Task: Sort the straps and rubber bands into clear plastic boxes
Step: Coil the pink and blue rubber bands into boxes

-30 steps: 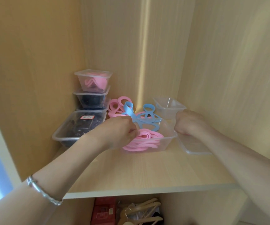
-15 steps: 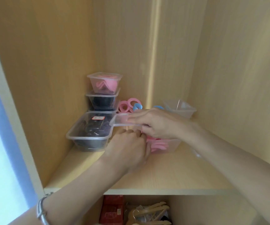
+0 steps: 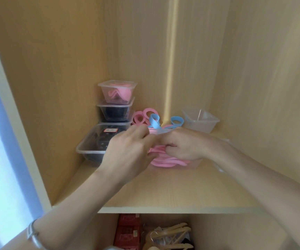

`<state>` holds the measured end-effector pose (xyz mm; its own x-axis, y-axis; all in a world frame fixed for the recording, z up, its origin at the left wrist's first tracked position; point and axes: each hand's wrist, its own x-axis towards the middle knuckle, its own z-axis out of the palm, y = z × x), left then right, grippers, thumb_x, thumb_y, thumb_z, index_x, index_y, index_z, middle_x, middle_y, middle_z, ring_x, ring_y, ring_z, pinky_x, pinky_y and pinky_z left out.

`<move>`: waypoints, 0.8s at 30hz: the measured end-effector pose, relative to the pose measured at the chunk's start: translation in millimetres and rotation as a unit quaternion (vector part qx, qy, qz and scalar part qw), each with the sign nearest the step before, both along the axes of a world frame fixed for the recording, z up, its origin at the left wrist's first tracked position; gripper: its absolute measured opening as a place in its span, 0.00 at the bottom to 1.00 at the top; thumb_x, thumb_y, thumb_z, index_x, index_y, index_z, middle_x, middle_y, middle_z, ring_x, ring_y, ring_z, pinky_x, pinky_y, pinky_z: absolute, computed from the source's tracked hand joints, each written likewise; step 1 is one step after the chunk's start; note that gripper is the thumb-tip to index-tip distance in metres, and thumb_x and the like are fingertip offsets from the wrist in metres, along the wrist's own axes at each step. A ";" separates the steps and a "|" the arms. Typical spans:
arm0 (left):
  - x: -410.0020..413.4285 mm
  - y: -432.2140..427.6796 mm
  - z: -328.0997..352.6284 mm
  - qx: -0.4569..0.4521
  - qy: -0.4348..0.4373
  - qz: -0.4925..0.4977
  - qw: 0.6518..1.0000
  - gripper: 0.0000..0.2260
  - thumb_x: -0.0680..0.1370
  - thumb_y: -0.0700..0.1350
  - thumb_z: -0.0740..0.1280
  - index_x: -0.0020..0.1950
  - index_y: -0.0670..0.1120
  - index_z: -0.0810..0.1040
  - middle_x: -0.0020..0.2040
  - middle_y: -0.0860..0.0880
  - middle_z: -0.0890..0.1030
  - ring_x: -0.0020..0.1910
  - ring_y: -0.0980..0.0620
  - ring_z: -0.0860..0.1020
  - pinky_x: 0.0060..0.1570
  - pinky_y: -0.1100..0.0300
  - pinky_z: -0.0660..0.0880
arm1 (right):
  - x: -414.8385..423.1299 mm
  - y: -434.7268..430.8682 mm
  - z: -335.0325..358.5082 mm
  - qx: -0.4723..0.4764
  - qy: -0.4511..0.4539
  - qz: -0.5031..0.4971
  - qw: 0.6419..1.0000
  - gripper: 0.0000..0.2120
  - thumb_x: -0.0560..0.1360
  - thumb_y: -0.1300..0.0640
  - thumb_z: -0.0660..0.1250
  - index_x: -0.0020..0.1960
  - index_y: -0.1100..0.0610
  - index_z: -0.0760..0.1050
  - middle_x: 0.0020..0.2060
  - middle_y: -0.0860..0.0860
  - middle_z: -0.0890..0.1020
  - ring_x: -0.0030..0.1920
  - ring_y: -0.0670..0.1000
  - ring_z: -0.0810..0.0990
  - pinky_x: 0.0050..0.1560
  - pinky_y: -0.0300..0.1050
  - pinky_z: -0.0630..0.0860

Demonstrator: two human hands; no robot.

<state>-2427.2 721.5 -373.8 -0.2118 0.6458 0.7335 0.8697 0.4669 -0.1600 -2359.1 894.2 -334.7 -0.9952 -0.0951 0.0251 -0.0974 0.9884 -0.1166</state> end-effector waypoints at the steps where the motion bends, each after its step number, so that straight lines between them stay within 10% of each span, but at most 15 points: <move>1: -2.5 -1.2 3.8 0.006 -0.018 0.002 1.000 0.15 0.63 0.52 0.77 0.41 0.46 0.78 0.38 0.49 0.76 0.36 0.47 0.76 0.28 0.60 0.67 | -0.1 1.4 -0.5 -0.006 -0.006 0.002 1.000 0.21 0.75 0.57 0.54 0.63 0.41 0.75 0.46 0.44 0.80 0.51 0.50 0.77 0.51 0.48 0.75; 5: -14.5 -1.0 21.3 -0.080 -0.211 -0.011 0.974 0.37 0.71 0.57 0.72 0.75 0.49 0.60 0.70 0.51 0.66 0.69 0.51 0.64 0.55 0.65 0.60 | 3.9 3.4 2.4 -0.013 -0.039 0.003 0.999 0.27 0.72 0.54 0.50 0.64 0.29 0.66 0.63 0.40 0.77 0.63 0.48 0.73 0.63 0.51 0.72; 11: -39.0 17.6 49.6 -0.296 -0.360 0.014 0.885 0.52 0.70 0.61 0.72 0.77 0.53 0.36 0.78 0.57 0.38 0.76 0.59 0.38 0.73 0.60 0.42 | 8.4 6.1 3.7 -0.030 -0.055 0.017 0.998 0.28 0.72 0.54 0.50 0.68 0.33 0.66 0.68 0.31 0.69 0.70 0.43 0.66 0.70 0.49 0.66; 16: -43.1 28.5 57.0 -0.343 -0.462 0.015 0.818 0.51 0.63 0.65 0.75 0.77 0.63 0.46 0.74 0.58 0.62 0.61 0.59 0.75 0.55 0.62 0.72 | 9.4 9.5 1.9 -0.042 -0.046 0.033 0.998 0.25 0.71 0.52 0.52 0.67 0.46 0.72 0.66 0.40 0.74 0.70 0.46 0.68 0.69 0.50 0.67; 20: -39.2 31.9 57.0 -0.338 -0.456 0.004 0.823 0.37 0.71 0.54 0.74 0.75 0.57 0.59 0.69 0.56 0.68 0.60 0.52 0.74 0.37 0.71 0.71 | 13.0 21.4 2.0 -0.134 0.051 -0.017 0.989 0.19 0.79 0.57 0.59 0.66 0.43 0.75 0.65 0.39 0.76 0.66 0.41 0.71 0.66 0.38 0.67; 24: -36.7 32.2 59.1 -0.341 -0.451 0.038 0.824 0.41 0.69 0.58 0.74 0.77 0.58 0.56 0.74 0.56 0.59 0.69 0.51 0.66 0.58 0.63 0.69 | 12.1 39.5 -8.6 -0.088 0.094 -0.111 0.985 0.20 0.80 0.54 0.59 0.72 0.49 0.69 0.69 0.46 0.71 0.71 0.46 0.64 0.64 0.35 0.58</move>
